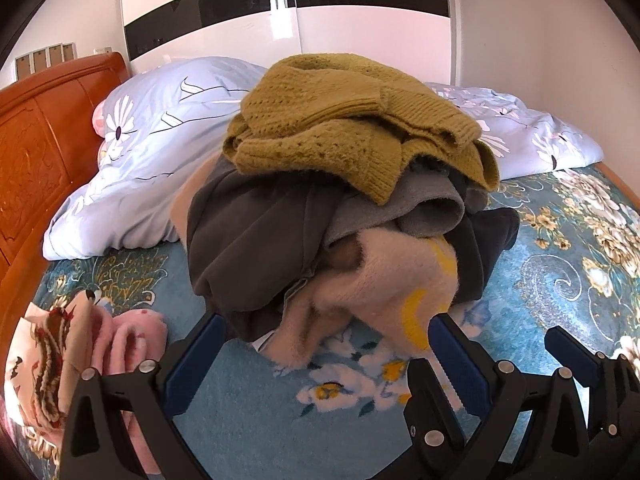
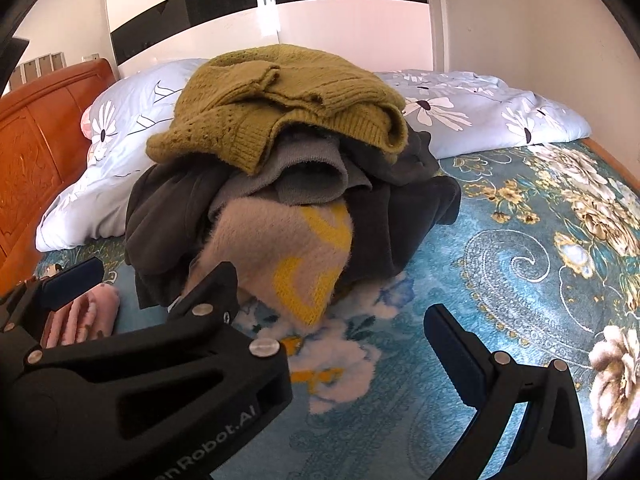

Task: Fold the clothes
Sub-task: 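Reach both grippers toward the mustard sweater on top of the clothes pile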

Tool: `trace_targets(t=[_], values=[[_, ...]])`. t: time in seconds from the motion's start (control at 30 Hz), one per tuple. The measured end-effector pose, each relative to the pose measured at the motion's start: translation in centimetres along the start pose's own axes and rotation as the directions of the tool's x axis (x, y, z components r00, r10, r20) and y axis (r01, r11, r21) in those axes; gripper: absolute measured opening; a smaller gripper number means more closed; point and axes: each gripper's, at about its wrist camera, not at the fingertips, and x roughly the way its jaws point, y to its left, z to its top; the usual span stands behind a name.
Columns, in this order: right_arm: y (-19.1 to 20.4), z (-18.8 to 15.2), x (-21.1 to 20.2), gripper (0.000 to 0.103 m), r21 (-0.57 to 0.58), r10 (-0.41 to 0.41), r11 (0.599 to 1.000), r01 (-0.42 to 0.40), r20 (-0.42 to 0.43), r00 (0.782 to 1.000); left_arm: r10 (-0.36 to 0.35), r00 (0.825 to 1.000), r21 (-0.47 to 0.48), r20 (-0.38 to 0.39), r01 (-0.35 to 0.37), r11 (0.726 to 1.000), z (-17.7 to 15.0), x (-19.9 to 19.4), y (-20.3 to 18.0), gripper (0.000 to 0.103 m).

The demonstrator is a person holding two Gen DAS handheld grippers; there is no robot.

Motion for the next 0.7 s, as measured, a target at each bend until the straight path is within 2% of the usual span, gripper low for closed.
trace_targets(t=[0.53,0.6,0.7], values=[[0.55,-0.22,0.26,0.103,-0.026,0.007,1.0,-0.007,-0.01,1.0,0.003,1.0,-0.032,0.01,-0.003,0.999,-0.5,0.47,0.76,0.103],[0.58,-0.22,0.27,0.103,-0.026,0.007,1.0,-0.007,-0.013,1.0,0.002,1.0,-0.008,0.009,-0.002,1.0,-0.39,0.43,0.63,0.103],[0.39,-0.25,0.23,0.103,0.005,0.049,0.999,-0.049,-0.006,0.999,0.012,0.999,0.077,0.035,-0.014,0.997,0.47,-0.07,0.21,0.103]])
